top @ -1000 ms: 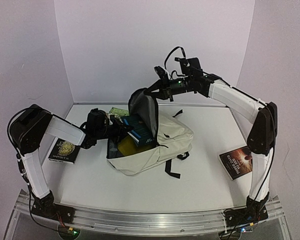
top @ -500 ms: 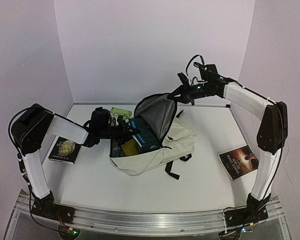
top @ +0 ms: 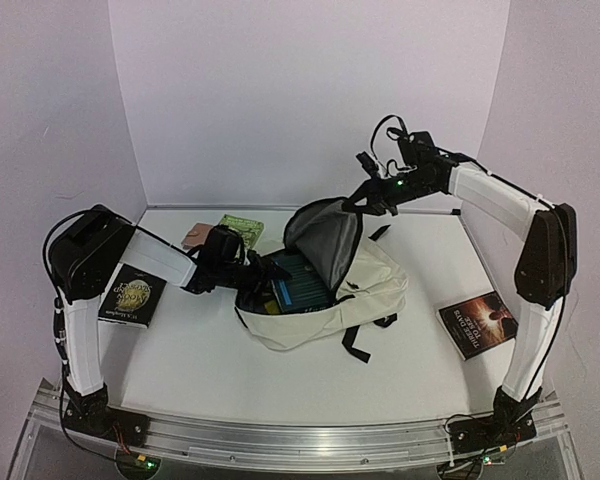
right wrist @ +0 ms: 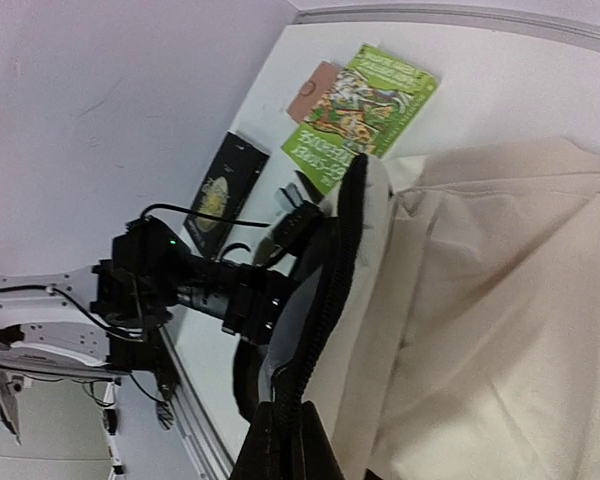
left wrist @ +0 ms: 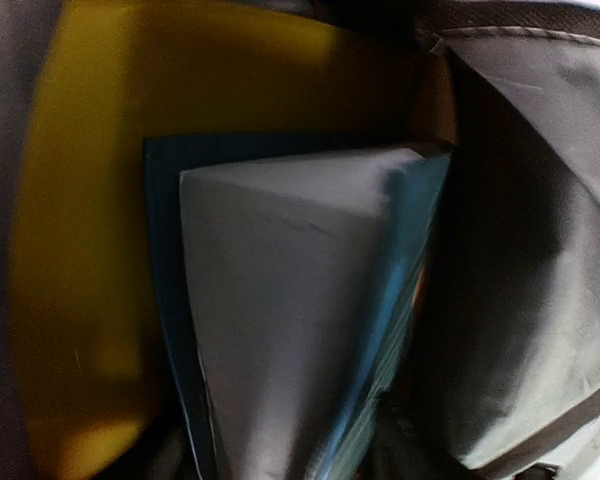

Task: Pack the student bag
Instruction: Place the book in the student bag.

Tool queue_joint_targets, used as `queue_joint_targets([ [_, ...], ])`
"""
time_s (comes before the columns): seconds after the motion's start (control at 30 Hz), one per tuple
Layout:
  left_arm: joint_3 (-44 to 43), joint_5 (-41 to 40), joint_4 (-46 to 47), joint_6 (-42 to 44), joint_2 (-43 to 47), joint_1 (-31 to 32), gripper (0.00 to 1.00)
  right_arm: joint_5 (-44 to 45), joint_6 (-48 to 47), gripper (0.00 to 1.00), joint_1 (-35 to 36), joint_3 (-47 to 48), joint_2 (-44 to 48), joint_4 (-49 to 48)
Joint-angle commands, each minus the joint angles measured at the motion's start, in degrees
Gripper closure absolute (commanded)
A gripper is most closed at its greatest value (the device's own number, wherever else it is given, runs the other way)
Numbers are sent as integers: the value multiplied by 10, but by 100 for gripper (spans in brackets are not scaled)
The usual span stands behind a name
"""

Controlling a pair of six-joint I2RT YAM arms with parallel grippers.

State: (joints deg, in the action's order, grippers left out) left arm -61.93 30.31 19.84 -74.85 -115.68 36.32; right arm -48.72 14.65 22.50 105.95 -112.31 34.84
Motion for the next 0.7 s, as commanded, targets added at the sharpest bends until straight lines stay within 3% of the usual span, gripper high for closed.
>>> queue_joint_targets([
  [0.0, -68, -64, -169, 73, 44, -4, 28, 128, -122, 100, -48, 0, 43, 99],
  [0.1, -89, -86, -232, 100, 56, -4, 15, 228, -176, 100, -59, -54, 51, 109],
  [0.2, -104, -86, -262, 117, 55, -4, 7, 264, -210, 100, -61, -98, 30, 109],
  [0.4, -115, -78, -277, 129, 55, -4, 5, 273, -243, 100, -61, -100, -57, 100],
  [0.67, -148, -93, -322, 160, 64, -22, 5, 270, -233, 100, -60, 36, -180, 86],
])
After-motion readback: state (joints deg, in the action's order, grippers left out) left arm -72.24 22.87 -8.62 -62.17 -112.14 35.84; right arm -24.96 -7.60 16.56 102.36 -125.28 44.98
